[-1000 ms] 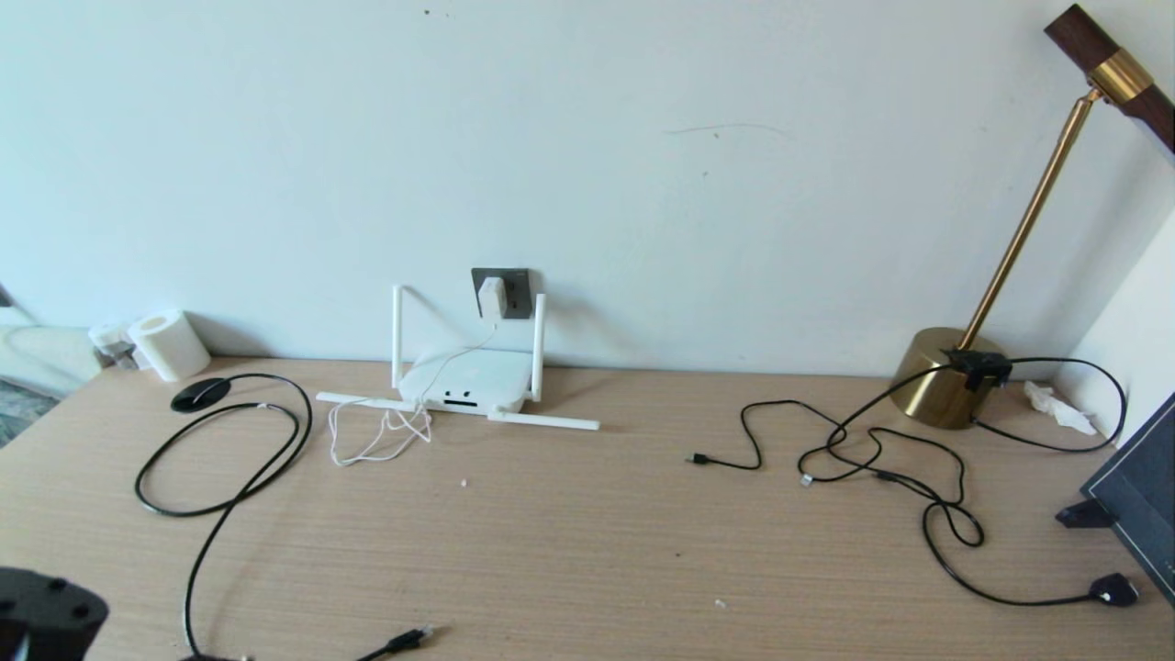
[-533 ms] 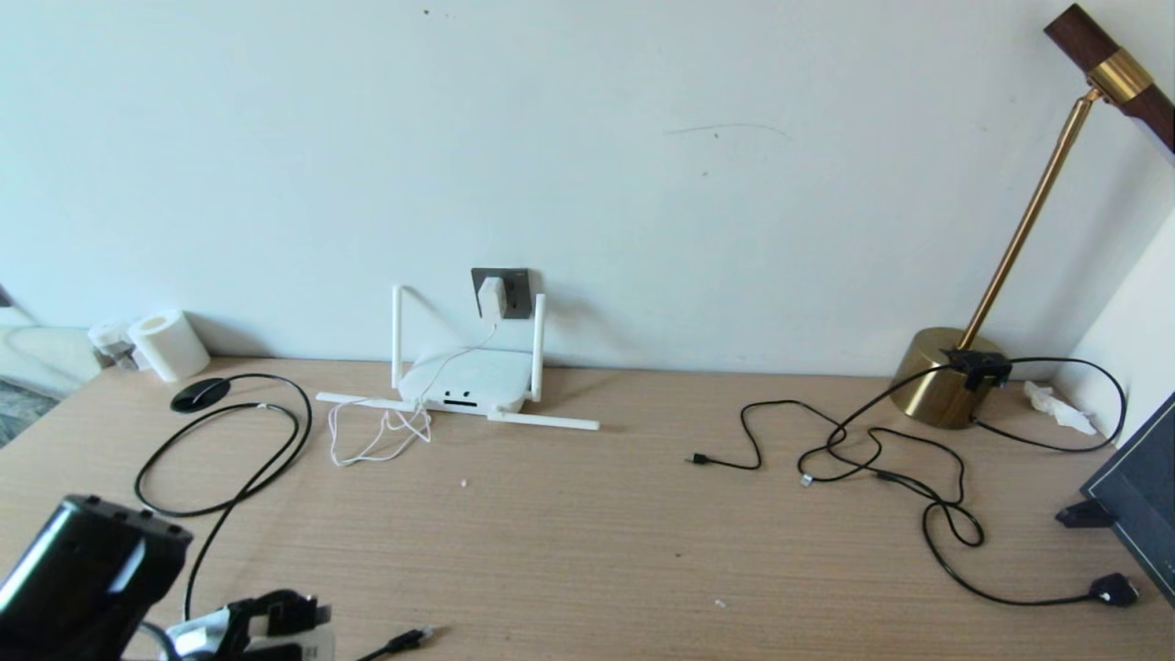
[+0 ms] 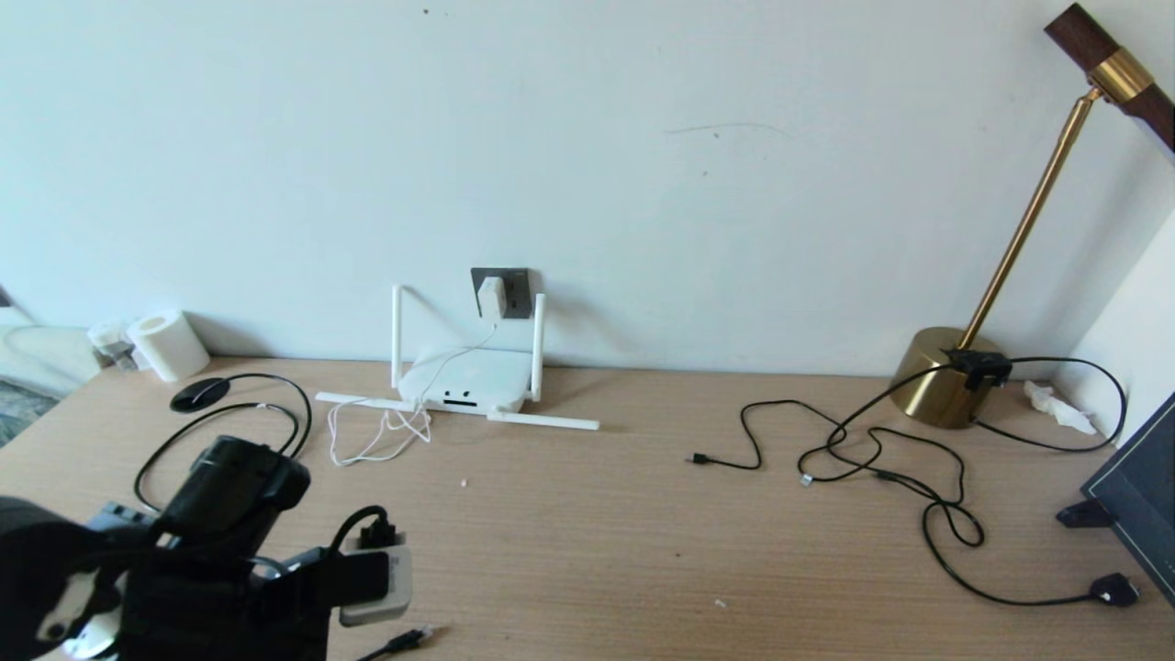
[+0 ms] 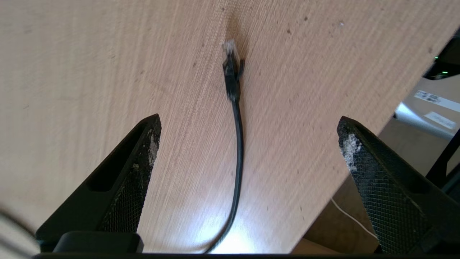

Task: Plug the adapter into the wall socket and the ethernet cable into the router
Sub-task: Pick up cable

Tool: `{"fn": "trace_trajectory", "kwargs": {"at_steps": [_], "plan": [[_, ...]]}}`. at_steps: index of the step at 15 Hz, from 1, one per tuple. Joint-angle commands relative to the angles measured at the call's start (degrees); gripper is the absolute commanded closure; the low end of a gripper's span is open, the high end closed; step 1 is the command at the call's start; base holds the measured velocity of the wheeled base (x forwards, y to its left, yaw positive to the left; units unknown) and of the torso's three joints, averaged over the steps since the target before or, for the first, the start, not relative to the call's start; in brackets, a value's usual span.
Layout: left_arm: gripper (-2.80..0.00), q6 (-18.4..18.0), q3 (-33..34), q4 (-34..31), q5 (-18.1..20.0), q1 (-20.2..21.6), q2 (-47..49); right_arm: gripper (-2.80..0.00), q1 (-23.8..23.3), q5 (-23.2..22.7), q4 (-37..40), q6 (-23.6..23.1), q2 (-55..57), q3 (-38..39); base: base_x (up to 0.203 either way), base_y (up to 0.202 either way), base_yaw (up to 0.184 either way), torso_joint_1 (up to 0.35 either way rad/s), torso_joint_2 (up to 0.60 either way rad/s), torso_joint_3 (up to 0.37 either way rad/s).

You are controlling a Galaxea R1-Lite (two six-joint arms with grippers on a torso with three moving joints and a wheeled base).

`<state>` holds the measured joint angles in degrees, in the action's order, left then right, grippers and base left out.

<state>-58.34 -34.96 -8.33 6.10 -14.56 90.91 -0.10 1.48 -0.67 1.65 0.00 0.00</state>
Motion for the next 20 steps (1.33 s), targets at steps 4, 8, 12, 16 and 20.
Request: {"fn": "trace_trajectory", "kwargs": {"at_steps": [4,8,12,16,20], "plan": [[-2.8,-1.55,-1.46,-0.02,0.66,0.23,8.85,0.0,0.01,0.02,-0.04,0.02,0.0,0.0,0.0,0.0,0.0,0.0,0.0,0.0],[-2.8,-1.86,-0.95,-0.02,0.67,0.29,9.79,0.0,0.01,0.02,-0.04,0.02,0.0,0.0,0.0,0.0,0.0,0.0,0.0,0.0],[-2.8,-1.86,-1.15,0.15,0.93,0.49,11.29,0.0,0.01,0.02,-0.04,0.02,0.0,0.0,0.0,0.0,0.0,0.0,0.0,0.0],[-2.8,-1.86,-1.4,1.15,0.93,0.61,13.46,0.0,0.01,0.02,-0.04,0.02,0.0,0.0,0.0,0.0,0.0,0.0,0.0,0.0],[-2.8,-1.86,-2.2,1.56,0.92,1.02,15.23,0.0,0.01,0.02,-0.04,0.02,0.0,0.0,0.0,0.0,0.0,0.0,0.0,0.0]]}}
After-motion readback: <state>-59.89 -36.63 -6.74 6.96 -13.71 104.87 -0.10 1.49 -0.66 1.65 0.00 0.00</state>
